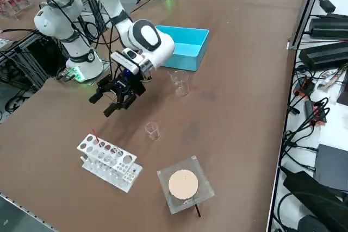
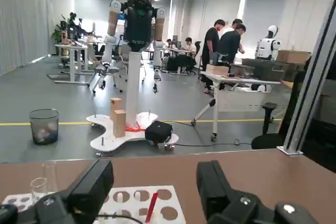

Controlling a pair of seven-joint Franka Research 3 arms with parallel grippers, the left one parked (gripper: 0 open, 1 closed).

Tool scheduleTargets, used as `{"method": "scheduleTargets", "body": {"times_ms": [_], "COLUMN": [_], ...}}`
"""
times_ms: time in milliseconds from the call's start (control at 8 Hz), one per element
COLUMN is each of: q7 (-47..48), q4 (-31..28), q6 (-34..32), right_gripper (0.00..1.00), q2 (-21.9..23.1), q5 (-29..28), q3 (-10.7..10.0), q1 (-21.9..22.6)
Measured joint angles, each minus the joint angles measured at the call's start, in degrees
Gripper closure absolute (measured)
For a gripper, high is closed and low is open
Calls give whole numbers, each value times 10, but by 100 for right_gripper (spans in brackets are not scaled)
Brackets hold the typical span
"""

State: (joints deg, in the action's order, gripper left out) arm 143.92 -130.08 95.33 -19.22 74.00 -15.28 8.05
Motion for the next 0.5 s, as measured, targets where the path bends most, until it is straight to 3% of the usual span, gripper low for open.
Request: {"method": "scheduleTargets", "body": {"times_ms": [500], "q7": [47], "q4": [-10], "q6": [28], "right_gripper": [7], "q2": [-36], "q5": [47], "q3": [0], "q1": [-20]}}
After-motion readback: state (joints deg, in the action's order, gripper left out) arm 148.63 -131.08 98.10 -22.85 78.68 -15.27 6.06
